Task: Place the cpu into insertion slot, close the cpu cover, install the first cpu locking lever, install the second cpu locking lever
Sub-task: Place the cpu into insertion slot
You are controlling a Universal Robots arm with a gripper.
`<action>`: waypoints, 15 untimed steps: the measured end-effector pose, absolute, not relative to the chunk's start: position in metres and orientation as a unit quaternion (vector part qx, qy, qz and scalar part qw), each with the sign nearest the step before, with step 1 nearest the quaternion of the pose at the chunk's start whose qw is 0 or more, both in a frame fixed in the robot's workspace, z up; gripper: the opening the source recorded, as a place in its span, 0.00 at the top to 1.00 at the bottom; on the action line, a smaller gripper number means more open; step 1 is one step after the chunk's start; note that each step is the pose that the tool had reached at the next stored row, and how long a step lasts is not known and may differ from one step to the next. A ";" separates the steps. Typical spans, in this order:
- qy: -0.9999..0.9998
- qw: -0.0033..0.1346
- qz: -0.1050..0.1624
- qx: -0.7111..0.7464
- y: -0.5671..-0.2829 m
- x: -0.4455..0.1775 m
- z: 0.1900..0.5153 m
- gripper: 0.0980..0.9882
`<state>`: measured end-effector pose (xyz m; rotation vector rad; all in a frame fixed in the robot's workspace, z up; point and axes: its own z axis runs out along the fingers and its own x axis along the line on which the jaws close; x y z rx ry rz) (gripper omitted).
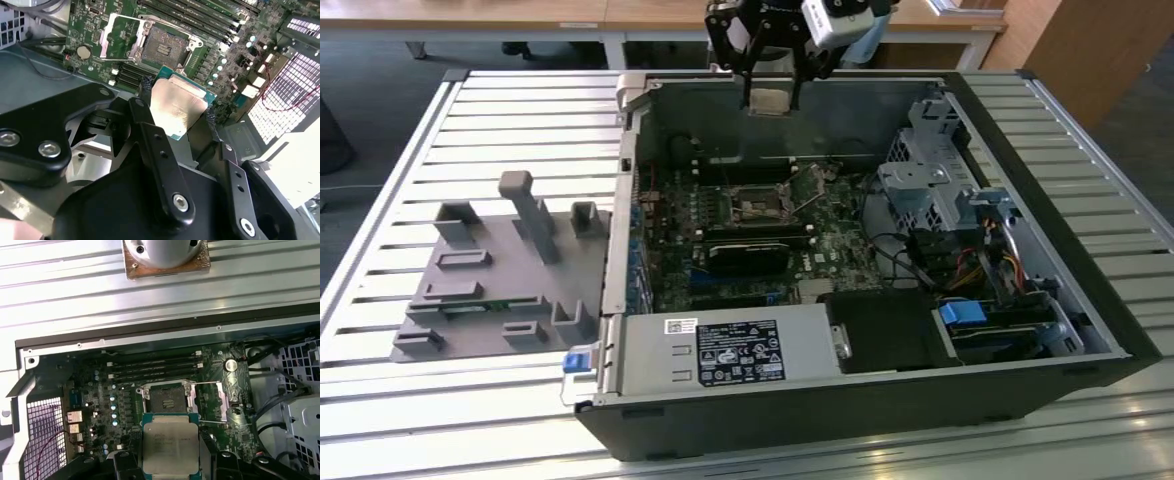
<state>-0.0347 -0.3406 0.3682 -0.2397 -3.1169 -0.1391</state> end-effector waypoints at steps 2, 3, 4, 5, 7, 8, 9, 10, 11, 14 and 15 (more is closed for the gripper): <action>-0.995 0.006 -0.044 -0.084 -0.341 -0.035 0.368 0.51; -0.995 0.006 -0.044 -0.087 -0.341 -0.035 0.368 0.51; -0.995 0.006 -0.044 -0.090 -0.341 -0.035 0.368 0.51; -0.995 0.006 -0.044 -0.092 -0.341 -0.035 0.368 0.51; -0.994 0.005 -0.044 -0.098 -0.341 -0.035 0.368 0.51; -0.994 0.005 -0.044 -0.100 -0.341 -0.035 0.368 0.51; -0.994 0.005 -0.044 -0.103 -0.341 -0.035 0.368 0.51; -0.993 0.005 -0.044 -0.105 -0.341 -0.035 0.368 0.51; -0.993 0.005 -0.044 -0.108 -0.341 -0.035 0.368 0.51; -0.992 0.004 -0.044 -0.114 -0.341 -0.035 0.368 0.51; -0.992 0.004 -0.044 -0.116 -0.341 -0.035 0.368 0.51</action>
